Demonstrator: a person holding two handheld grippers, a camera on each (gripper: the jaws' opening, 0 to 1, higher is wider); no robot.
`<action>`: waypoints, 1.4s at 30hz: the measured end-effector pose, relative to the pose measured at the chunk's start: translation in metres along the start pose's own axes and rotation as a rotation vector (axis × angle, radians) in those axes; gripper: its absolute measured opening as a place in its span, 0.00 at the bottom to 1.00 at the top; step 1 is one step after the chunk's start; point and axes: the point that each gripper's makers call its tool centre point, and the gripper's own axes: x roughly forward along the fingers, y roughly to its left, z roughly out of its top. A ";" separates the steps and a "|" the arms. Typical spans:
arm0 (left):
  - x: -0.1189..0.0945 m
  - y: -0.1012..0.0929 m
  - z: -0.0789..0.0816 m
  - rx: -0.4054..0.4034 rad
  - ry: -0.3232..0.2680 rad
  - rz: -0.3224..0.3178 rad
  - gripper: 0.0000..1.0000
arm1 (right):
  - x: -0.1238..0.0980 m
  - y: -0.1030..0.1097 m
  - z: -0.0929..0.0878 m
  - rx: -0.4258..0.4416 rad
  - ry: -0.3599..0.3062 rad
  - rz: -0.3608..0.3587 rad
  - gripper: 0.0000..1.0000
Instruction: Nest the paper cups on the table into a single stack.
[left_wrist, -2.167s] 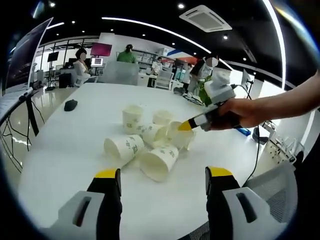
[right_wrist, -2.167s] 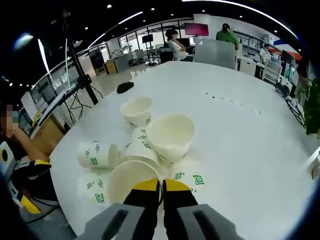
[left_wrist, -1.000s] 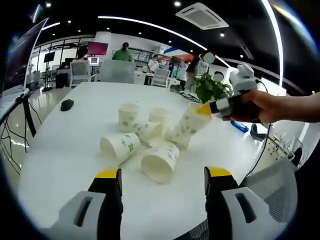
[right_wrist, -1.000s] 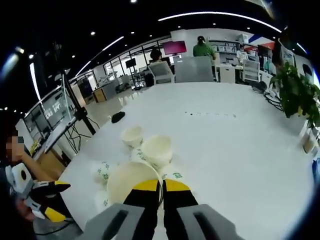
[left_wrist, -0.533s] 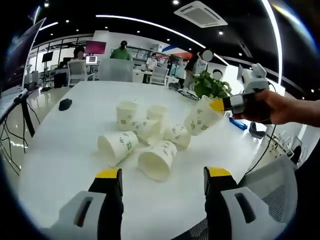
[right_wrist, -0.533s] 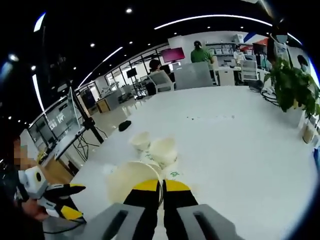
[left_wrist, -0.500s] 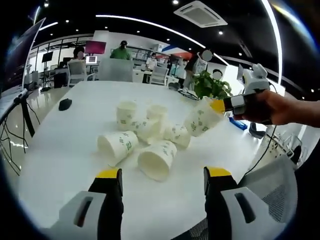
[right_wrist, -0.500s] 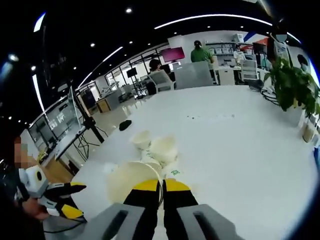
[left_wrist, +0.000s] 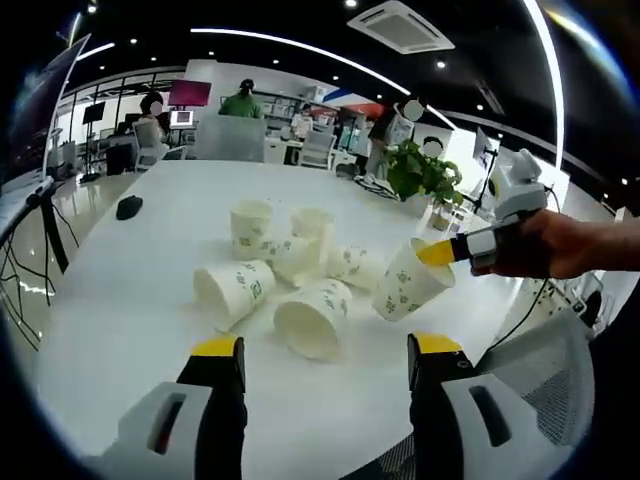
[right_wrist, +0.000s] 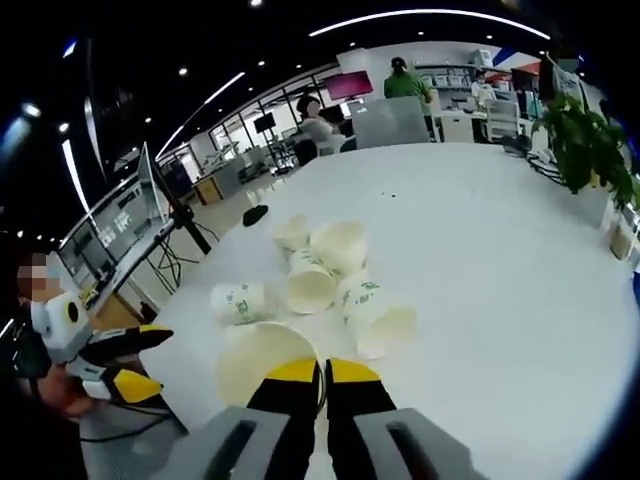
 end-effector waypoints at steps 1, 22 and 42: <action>0.000 0.000 0.000 0.000 0.000 0.001 0.65 | 0.003 -0.001 -0.002 0.004 0.005 -0.001 0.00; -0.002 0.000 0.001 -0.005 -0.001 0.003 0.64 | 0.015 0.004 -0.016 0.010 0.061 -0.005 0.00; 0.000 0.000 -0.002 -0.002 0.011 -0.002 0.64 | 0.018 0.004 -0.026 0.017 0.080 -0.005 0.02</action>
